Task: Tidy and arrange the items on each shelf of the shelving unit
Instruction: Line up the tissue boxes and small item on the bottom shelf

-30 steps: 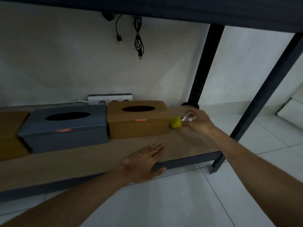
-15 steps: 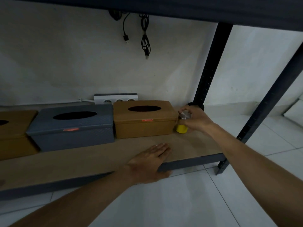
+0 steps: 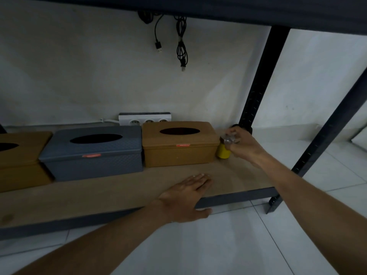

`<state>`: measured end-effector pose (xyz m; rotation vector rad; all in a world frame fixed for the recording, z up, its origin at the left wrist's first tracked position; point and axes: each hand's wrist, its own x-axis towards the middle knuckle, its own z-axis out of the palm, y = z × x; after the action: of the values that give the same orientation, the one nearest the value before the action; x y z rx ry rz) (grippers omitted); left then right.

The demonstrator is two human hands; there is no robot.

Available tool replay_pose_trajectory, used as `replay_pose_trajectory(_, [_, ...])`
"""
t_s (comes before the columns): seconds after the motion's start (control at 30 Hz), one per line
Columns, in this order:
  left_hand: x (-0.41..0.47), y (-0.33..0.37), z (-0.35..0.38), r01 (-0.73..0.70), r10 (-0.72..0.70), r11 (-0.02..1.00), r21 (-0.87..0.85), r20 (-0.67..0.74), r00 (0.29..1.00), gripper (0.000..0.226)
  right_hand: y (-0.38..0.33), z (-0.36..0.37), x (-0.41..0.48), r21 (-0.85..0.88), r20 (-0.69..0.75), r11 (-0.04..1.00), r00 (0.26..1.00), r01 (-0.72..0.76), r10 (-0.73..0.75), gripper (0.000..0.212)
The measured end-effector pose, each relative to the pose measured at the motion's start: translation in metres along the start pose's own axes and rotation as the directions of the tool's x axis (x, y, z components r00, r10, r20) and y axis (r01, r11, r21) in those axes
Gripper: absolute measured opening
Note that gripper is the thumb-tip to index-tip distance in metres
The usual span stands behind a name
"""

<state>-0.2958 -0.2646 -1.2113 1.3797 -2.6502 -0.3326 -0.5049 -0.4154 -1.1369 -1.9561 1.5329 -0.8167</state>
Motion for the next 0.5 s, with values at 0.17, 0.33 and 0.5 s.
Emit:
replay_pose_trajectory(0.17, [-0.0014, 0.0024, -0.0016, 0.008, -0.008, 1.000, -0.002, 0.009, 1.000, 0.093, -0.0009, 0.0057, 0.0001, 0.045, -0.074, 0.999, 0.997, -0.001, 0.004, 0.029])
replay_pose_trajectory(0.33, [-0.0028, 0.0045, -0.0052, 0.019, -0.018, 1.000, -0.002, 0.011, 1.000, 0.099, 0.0010, 0.0035, 0.0051, 0.017, -0.014, 1.000, 1.000, -0.011, 0.011, 0.033])
replay_pose_trajectory(0.5, [-0.0047, 0.0059, -0.0075, 0.030, -0.030, 0.999, -0.020, 0.022, 0.999, 0.109, -0.0059, 0.0044, 0.0013, 0.075, -0.025, 0.996, 0.998, -0.055, 0.057, 0.021])
